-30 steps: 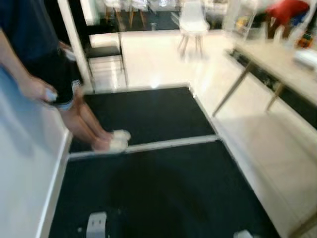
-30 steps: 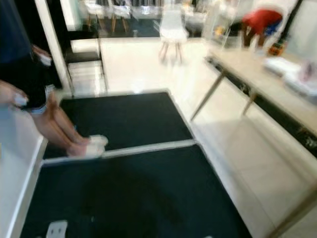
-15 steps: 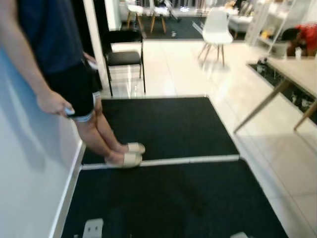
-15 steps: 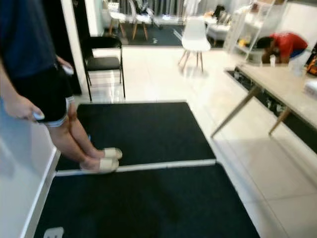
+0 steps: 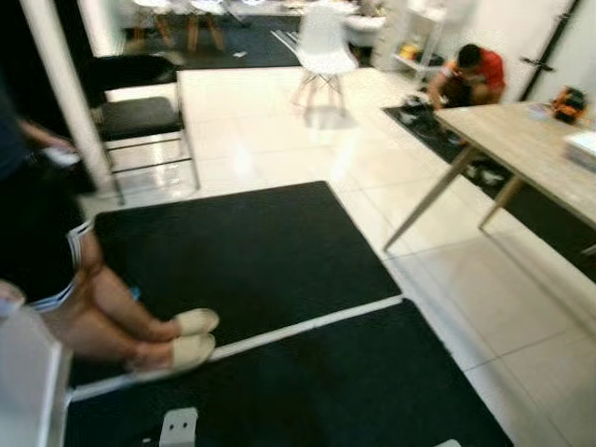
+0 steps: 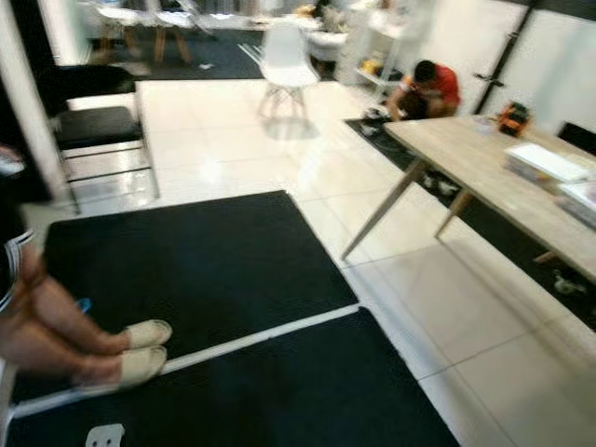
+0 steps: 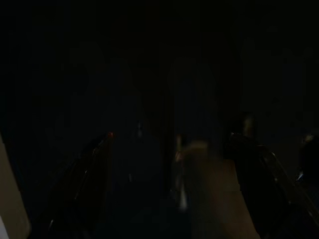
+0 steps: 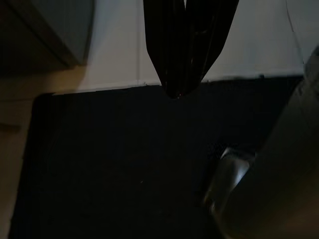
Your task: Restocking fridge
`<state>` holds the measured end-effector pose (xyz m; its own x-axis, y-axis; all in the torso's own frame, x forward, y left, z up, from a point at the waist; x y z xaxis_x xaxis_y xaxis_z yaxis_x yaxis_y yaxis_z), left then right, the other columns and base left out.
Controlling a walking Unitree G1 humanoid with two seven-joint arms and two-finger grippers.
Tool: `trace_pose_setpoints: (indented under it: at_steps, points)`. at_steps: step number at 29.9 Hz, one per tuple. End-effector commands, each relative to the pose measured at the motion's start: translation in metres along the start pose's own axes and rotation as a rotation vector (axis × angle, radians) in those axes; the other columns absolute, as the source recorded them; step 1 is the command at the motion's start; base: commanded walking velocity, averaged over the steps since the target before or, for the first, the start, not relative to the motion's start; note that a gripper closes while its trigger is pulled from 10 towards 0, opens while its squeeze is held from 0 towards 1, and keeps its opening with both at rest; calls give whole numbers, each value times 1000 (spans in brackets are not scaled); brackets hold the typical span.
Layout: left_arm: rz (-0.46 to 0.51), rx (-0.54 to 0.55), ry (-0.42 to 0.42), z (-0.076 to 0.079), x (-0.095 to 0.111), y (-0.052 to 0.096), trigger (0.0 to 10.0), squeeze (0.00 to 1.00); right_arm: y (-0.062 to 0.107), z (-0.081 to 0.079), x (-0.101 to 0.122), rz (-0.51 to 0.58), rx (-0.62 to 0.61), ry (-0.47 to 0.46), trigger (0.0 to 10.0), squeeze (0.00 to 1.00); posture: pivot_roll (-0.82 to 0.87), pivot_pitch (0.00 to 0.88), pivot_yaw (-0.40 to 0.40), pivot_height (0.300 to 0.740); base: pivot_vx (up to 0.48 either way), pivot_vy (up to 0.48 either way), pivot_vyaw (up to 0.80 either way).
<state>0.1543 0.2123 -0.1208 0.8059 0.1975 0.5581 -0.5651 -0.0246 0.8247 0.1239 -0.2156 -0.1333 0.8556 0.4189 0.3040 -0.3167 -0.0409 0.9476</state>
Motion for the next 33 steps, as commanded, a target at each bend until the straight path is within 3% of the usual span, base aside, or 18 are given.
trace_pose_setpoints:
  at_steps: [1,33]
  points:
    - [-15,-7,-3,4,-3,-1,10000,0,1,5,-4,-22,-20,8,10000,0,-88,0,-36,740,480,0,-756]
    - [-27,-6,-15,3,-6,0,10000,0,5,25,-16,-97,-149,19,10000,0,-86,0,-30,740,480,0,-759]
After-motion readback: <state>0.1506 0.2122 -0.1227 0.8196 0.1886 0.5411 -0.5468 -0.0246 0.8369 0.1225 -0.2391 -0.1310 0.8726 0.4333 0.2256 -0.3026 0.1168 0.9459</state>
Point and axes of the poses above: a point about 5 cm out from each wrist's last joint towards the gripper, its own y axis pointing back from the gripper into the wrist, its own x axis along the axis of the wrist's last joint, z = x × y, the point moved 3 cm from there along -y, pointing out of the wrist towards the gripper, and after that the axes turned 4 degrees about y, right-handed, at the moved point
